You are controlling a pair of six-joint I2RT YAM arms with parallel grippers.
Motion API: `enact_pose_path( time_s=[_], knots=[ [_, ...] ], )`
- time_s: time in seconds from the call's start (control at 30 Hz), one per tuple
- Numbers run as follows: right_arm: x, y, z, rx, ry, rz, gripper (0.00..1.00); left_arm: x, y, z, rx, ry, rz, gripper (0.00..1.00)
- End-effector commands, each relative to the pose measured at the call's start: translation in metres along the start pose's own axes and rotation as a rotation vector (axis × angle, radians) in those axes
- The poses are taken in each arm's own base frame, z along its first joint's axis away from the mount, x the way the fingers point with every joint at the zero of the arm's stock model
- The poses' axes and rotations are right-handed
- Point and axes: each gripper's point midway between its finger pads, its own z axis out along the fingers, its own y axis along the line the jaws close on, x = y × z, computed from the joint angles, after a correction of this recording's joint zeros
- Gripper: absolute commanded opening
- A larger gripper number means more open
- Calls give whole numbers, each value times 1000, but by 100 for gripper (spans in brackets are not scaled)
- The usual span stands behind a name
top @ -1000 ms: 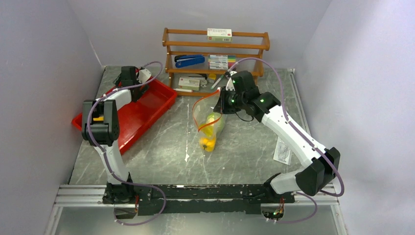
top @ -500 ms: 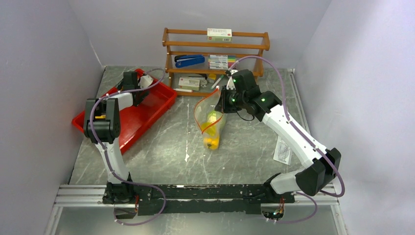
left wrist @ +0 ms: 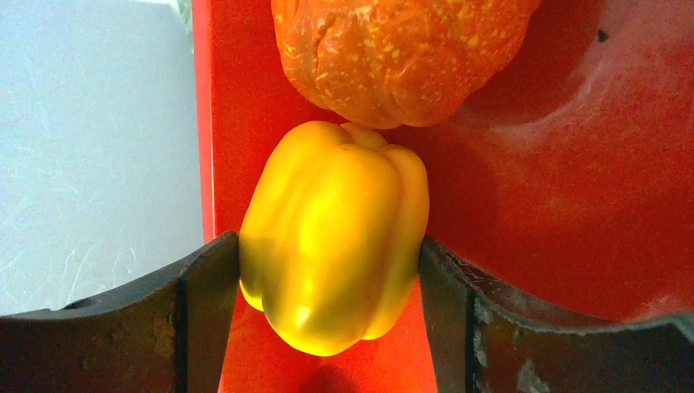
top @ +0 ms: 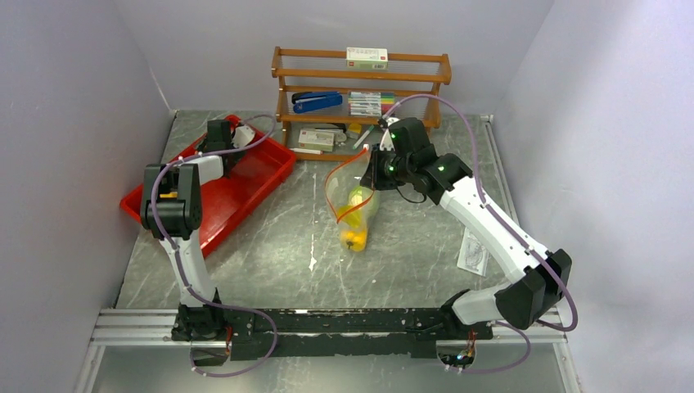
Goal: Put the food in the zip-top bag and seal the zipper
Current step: Pick up the fake vegetable from the bin.
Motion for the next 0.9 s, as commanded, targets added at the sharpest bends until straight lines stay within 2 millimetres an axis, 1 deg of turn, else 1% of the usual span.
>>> enact_pose_path(
  time_s=[0.0, 0.13, 0.23, 0.3, 0.43, 0.53, 0.73, 0.8, 0.87],
  knots=[
    [-12, 5, -10, -26, -57, -24, 0, -1, 10, -8, -48, 11, -31, 63],
    [-11, 5, -11, -27, -60, -22, 0, -5, 19, -18, -44, 19, -80, 60],
    [-10, 5, -11, -32, -65, -17, 0, -15, 22, -28, -8, -3, -149, 55],
    [-9, 6, -10, -37, -65, -16, 0, -24, 24, -39, 25, -32, -206, 52],
    [-7, 8, -6, -56, -56, -22, 0, -37, 18, -62, 125, -62, -329, 54],
    [-6, 7, -5, -57, -54, -28, 0, -47, 9, -81, 213, -106, -398, 54],
    [-5, 8, -5, -64, -50, -51, 0, -70, 4, -124, 354, -224, -523, 56],
    [-4, 8, -4, -66, -47, -57, 0, -80, 2, -142, 424, -261, -580, 56],
    [-5, 8, -3, -70, -48, -62, 0, -92, -4, -162, 514, -316, -613, 55]
  ],
)
